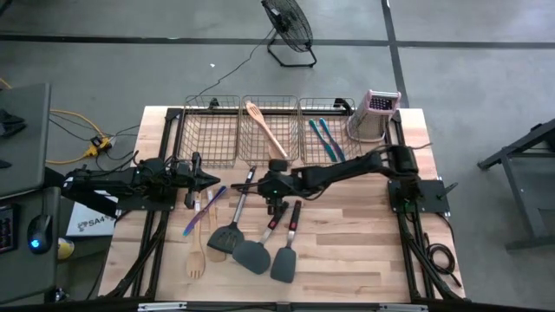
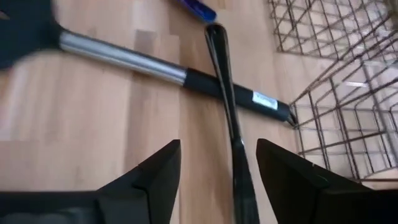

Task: Pick & Place Kitchen Items
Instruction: Put the black knife into the right wire basket

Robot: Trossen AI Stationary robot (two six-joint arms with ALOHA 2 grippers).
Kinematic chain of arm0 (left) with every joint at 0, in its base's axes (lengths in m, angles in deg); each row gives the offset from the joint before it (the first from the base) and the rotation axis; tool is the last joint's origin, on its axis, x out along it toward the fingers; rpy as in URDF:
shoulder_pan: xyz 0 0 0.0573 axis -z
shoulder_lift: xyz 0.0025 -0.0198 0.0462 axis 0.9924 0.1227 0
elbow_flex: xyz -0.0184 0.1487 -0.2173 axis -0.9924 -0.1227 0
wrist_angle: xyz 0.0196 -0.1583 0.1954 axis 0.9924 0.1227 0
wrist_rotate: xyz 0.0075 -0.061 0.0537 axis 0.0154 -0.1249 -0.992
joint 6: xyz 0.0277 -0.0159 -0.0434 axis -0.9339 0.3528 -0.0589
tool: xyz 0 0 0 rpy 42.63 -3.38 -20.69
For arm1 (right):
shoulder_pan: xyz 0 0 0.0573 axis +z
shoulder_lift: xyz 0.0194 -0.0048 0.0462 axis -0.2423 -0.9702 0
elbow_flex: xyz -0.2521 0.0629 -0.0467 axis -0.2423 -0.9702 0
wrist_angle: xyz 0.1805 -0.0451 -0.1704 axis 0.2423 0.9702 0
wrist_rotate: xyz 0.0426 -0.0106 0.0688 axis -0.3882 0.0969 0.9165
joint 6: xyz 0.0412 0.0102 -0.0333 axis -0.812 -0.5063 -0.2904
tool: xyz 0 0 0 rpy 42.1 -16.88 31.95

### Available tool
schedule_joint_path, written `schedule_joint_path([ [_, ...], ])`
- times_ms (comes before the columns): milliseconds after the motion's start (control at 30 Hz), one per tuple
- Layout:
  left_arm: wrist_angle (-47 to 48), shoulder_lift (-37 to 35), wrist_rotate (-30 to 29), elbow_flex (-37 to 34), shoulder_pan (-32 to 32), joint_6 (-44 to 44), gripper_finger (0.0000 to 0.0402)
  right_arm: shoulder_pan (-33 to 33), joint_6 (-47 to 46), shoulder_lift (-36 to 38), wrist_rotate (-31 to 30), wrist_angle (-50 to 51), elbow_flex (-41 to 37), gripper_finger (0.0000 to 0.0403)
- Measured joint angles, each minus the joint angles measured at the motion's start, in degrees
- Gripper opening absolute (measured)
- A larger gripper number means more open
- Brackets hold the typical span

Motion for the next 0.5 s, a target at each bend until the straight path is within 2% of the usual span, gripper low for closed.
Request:
schedule_joint_path([
  [500, 0.0, 0.0, 0.0, 0.0, 0.0, 0.0, 0.0003, -3.4, -0.1, -8.1, 0.7, -1.7, 5.8, 0.0217],
])
